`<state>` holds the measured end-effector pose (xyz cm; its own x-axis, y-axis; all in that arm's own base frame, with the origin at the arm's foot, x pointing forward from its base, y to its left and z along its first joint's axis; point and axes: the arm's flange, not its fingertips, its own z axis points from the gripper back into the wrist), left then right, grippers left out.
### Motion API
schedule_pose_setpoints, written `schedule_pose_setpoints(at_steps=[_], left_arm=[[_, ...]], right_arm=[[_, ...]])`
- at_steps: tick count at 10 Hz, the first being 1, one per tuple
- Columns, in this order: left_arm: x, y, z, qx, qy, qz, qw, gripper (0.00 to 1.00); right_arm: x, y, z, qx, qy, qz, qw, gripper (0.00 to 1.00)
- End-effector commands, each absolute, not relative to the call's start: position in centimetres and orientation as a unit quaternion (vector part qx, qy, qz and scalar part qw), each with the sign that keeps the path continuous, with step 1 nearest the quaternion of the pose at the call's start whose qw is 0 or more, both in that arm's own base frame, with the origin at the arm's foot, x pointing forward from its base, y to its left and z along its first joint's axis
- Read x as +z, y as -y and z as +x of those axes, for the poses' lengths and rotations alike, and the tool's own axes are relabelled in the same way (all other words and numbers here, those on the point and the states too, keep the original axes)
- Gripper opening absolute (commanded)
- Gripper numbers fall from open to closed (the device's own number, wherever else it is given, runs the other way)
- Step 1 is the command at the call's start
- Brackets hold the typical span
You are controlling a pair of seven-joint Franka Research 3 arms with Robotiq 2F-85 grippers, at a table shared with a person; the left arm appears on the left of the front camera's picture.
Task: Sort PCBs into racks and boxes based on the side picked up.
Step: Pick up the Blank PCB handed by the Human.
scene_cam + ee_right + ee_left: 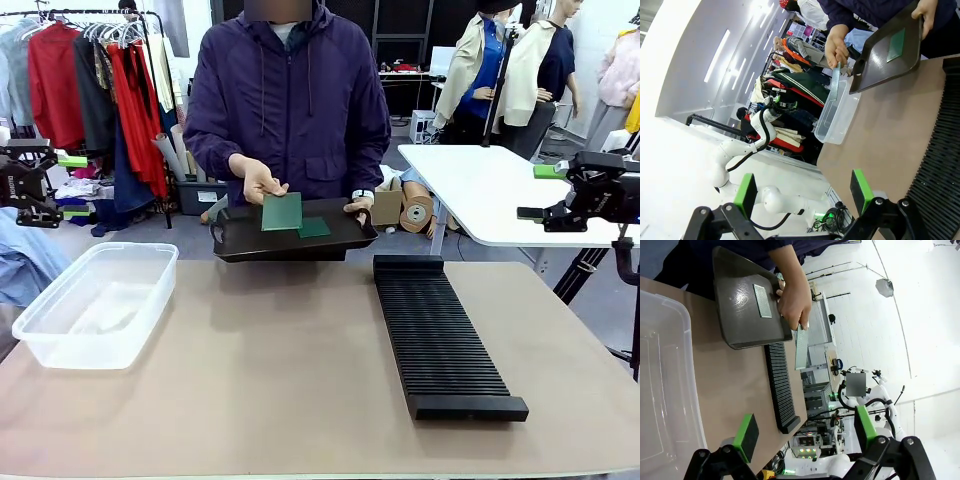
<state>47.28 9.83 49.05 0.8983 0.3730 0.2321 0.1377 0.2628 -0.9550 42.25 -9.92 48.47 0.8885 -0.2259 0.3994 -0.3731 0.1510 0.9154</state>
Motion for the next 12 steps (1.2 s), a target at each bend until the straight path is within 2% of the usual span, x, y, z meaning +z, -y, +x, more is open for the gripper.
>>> schedule_pose_setpoints(at_steps=[1, 5, 12], left_arm=[[49.2, -10.0, 47.2, 0.072, 0.209, -0.603, 0.766, 1.00], [49.1, -9.8, 47.3, 0.077, 0.212, -0.602, 0.766, 1.00], [46.0, -6.0, 50.0, 0.016, 0.128, -0.688, 0.714, 1.00]], right_arm=[[48.7, 10.0, 42.2, 0.052, 0.231, 0.652, 0.720, 1.00], [48.7, 10.0, 42.2, 0.052, 0.231, 0.652, 0.720, 1.00], [48.5, 9.9, 42.3, 0.051, 0.230, 0.650, 0.723, 1.00]])
